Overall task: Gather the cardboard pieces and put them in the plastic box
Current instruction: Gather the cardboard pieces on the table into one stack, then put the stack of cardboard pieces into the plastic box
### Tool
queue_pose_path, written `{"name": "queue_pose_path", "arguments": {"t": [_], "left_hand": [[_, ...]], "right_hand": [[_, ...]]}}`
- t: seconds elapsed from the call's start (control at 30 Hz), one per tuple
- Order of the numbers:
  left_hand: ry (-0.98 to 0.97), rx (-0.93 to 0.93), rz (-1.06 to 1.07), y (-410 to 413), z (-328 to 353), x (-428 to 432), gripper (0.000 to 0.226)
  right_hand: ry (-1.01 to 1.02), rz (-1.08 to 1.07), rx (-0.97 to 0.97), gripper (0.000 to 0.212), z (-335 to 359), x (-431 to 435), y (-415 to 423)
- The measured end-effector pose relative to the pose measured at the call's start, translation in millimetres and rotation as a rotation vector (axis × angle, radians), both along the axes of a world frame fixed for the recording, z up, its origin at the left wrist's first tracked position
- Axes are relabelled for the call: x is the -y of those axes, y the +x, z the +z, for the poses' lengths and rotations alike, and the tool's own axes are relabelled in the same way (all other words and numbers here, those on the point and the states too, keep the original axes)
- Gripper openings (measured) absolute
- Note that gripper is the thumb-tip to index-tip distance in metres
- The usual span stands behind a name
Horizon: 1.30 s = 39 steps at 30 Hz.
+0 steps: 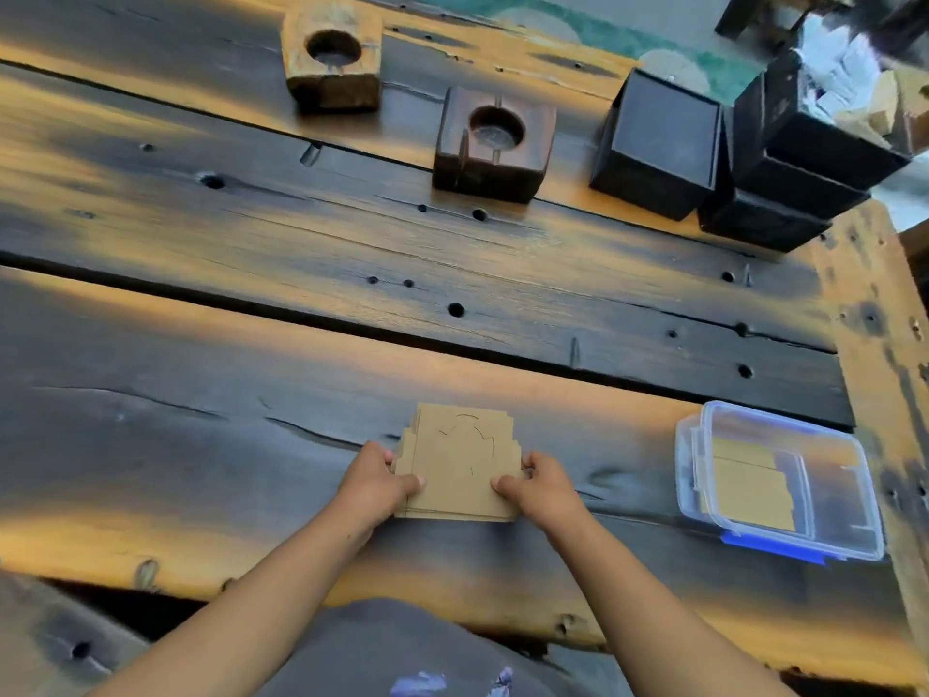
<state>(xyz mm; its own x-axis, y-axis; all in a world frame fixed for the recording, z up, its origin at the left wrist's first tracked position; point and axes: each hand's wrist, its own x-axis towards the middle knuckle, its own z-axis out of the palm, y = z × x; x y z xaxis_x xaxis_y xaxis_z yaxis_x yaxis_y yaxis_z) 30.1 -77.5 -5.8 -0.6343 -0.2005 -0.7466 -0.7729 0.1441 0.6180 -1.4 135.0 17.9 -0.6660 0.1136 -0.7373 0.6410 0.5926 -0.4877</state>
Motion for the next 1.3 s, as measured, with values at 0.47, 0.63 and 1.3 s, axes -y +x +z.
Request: {"name": "queue_pose_path", "arguments": {"t": [0.47, 0.63, 1.3], "left_hand": [[-0.039, -0.092, -0.363, 27, 54, -233, 0.037], [-0.050, -0.134, -0.424, 47, 64, -312, 0.040], [-0.022, -0.181, -0.556, 2, 74, -344, 0.041]], "right_hand": [[-0.052, -0.268, -0.142, 0.028, 37, -234, 91], [-0.016, -0.314, -0.152, 0.024, 46, -311, 120], [0.160, -0.255, -0.166, 0.029, 84, -335, 93]]}}
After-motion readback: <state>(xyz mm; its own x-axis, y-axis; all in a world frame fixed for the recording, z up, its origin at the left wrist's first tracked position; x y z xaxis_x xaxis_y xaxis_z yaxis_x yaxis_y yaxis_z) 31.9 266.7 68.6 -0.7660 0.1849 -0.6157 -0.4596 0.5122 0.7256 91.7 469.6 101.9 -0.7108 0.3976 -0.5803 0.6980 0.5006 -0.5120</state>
